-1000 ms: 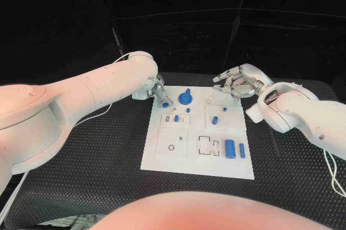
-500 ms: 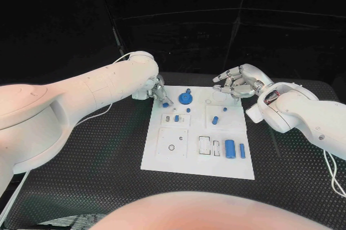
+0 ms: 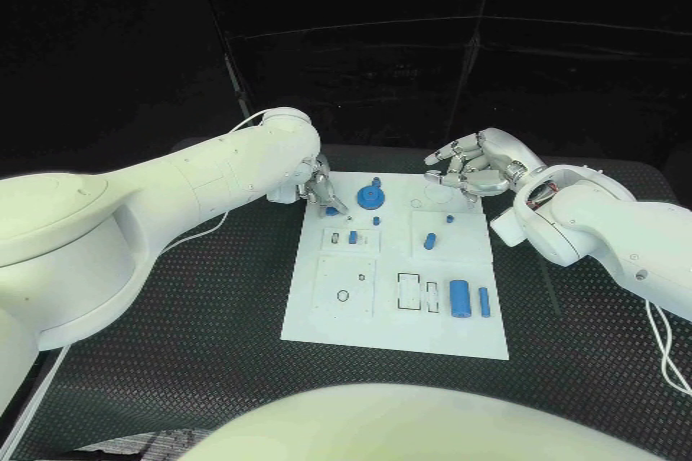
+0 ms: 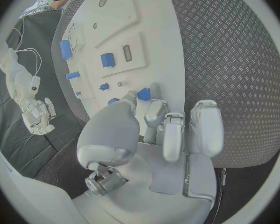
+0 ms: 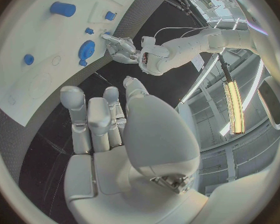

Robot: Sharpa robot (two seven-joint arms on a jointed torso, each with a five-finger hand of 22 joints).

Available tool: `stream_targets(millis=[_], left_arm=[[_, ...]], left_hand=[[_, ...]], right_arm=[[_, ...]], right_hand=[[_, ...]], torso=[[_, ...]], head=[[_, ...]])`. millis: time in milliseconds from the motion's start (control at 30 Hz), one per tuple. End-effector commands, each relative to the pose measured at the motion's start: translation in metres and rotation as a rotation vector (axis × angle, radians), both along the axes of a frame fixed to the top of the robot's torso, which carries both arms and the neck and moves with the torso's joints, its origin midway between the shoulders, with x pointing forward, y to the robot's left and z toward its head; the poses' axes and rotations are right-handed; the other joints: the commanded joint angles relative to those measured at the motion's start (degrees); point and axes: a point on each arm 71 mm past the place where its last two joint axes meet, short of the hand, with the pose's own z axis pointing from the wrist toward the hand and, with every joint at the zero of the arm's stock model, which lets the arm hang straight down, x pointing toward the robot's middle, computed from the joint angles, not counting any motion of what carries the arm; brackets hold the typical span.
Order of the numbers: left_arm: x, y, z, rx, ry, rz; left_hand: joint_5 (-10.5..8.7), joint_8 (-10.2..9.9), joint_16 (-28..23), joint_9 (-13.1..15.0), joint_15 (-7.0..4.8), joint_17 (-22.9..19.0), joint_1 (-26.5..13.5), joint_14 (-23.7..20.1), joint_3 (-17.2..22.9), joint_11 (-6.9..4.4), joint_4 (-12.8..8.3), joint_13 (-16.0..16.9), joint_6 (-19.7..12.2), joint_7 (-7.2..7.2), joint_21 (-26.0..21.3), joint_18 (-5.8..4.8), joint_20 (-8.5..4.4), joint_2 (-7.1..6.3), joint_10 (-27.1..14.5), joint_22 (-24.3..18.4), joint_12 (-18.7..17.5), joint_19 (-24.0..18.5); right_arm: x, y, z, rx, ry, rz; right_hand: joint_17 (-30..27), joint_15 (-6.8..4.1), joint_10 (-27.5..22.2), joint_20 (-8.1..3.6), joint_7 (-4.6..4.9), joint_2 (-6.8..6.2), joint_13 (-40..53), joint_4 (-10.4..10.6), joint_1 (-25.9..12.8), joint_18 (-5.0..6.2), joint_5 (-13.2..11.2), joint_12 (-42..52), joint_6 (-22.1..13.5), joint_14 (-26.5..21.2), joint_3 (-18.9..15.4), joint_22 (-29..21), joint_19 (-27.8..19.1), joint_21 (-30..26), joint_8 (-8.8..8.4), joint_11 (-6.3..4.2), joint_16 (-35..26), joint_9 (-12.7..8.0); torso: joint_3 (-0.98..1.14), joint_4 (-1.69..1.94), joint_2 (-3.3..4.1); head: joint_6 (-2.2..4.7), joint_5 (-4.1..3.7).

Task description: Assemble the parts on the task board

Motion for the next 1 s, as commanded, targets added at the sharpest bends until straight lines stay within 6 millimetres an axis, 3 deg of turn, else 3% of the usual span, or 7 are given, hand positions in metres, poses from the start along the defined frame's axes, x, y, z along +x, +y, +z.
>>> stream_targets(millis=[33,433,767,1000], left_arm=[[-0.0003,0.0002,-0.0016,0.013,0.009,-0.002],[0.0003,0.0003,-0.0036,0.013,0.006,0.007],[0.0008,0.0003,-0.0034,0.024,-0.004,0.004],[0.0002,0.0001,-0.0026,0.022,-0.012,0.0]], left_hand=[[-0.19,0.3,0.2,0.0,-0.34,15.1,0.2,5.9,-0.3,-0.05,0.0,0.0,0.4,0.03,0.4,0.04,-0.05,0.64,0.5,3.3,0.2,0.3],[-0.15,0.5,0.2,0.1,-0.39,15.1,0.4,5.9,-0.5,-0.11,-0.2,0.0,0.4,-0.04,0.4,0.04,-0.11,1.25,0.6,3.3,0.2,0.3],[-0.01,0.6,0.2,0.3,-0.48,15.1,4.7,5.9,-0.3,-0.17,-1.2,-0.1,-0.1,-0.07,0.2,0.07,-0.25,3.21,0.5,3.2,0.0,0.3],[0.18,0.3,0.2,0.2,-0.55,15.1,7.5,5.9,2.6,-0.23,-2.2,-0.4,-0.9,-0.11,0.0,0.11,-0.31,4.65,0.3,3.2,-0.3,0.2]], right_arm=[[-0.0002,0.0016,0.0012,0.004,0.0,0.01],[0.0004,0.0022,0.0006,0.003,0.002,0.012],[0.0005,0.0019,0.0001,0.002,0.005,0.013],[0.0006,0.0015,-0.0002,0.0,0.008,0.014]], right_hand=[[0.1,0.01,-0.1,0.06,-0.13,0.27,0.1,0.2,-0.2,0.73,0.2,0.0,-0.4,0.1,0.0,0.0,-0.3,-0.3,0.31,-0.14,-0.1,0.0],[0.1,0.0,-0.1,0.05,-0.13,0.27,0.1,0.2,-0.3,0.75,0.2,0.1,-0.4,0.2,0.0,-0.1,-0.3,-0.4,0.37,-0.14,-0.2,0.0],[0.1,0.0,-0.1,0.05,-0.13,0.27,0.1,0.2,-0.3,0.75,0.2,0.1,-0.4,0.2,0.0,-0.1,-0.3,-0.4,0.37,-0.14,-0.2,0.0],[0.1,0.01,-0.1,0.05,-0.13,0.28,0.1,0.3,-0.3,0.76,0.2,0.1,-0.4,0.1,0.0,-0.1,-0.3,-0.5,0.38,-0.14,-0.2,0.0]], torso=[[0.02,0.0,-0.01],[0.04,0.04,-0.07],[0.03,0.04,-0.07],[0.03,0.09,-0.09]], head=[[0.01,-0.07],[0.01,-0.18],[0.01,-0.15],[0.01,-0.07]])
